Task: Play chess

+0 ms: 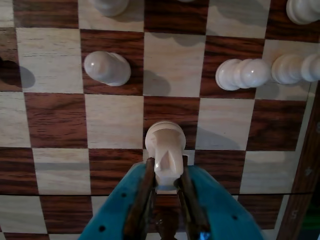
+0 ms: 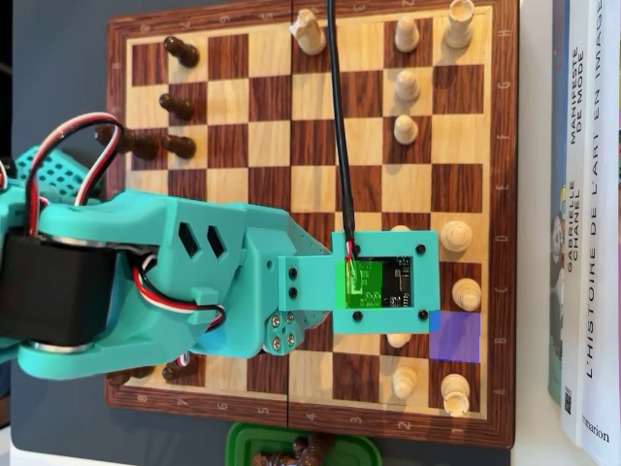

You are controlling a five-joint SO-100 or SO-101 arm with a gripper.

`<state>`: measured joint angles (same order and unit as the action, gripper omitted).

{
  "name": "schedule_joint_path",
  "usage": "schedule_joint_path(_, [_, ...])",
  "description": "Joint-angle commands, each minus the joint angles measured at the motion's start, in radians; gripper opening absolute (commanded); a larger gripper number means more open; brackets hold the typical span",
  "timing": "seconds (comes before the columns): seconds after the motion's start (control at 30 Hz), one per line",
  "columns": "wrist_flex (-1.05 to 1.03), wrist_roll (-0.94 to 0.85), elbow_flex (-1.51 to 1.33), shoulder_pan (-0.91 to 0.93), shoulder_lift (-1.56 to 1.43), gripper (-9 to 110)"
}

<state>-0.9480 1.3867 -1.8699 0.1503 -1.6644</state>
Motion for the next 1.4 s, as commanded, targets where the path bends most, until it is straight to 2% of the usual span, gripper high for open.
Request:
schedule_joint_path(0.0, [0.012, 0.0, 0.055, 0.012, 0.005, 0])
schedule_joint_path(1.37, [0.014, 0.006, 0.089, 0.014, 0.097, 0])
